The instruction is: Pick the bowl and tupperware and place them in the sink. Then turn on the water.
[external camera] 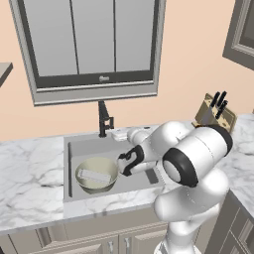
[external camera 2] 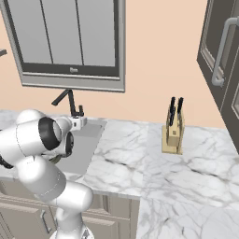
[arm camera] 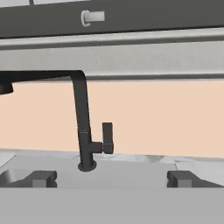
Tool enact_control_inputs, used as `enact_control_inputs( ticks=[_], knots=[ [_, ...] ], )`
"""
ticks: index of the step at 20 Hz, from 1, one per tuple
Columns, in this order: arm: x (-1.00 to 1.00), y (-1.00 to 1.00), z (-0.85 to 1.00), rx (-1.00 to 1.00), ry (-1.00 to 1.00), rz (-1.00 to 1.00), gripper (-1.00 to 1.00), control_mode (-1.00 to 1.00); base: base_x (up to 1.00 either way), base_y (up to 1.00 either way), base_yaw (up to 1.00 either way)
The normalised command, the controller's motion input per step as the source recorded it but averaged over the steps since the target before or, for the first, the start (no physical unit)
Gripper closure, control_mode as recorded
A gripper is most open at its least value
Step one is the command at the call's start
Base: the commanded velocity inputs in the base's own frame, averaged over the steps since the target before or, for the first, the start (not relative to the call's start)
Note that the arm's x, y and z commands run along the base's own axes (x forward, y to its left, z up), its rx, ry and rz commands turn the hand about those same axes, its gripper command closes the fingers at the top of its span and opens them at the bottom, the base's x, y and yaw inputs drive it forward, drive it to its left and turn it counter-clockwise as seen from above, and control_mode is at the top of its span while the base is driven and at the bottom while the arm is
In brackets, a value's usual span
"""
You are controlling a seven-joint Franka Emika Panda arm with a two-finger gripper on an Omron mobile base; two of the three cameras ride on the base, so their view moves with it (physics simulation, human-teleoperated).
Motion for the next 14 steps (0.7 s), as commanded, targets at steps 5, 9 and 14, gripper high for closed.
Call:
enact_control_inputs(
  ticks=[5,9,14],
  knots=[
    [0.17,0.00,-0.11,0.00,-0.01,0.00,-1.00,-1.00,0.00,0.00,0.00],
    [0.16,0.00,-0.09,0.00,-0.01,0.00,-1.00,-1.00,0.00,0.00,0.00],
    [0.19,0.00,-0.06,0.00,-0.01,0.00,-1.00,-1.00,0.00,0.00,0.00]
  ],
)
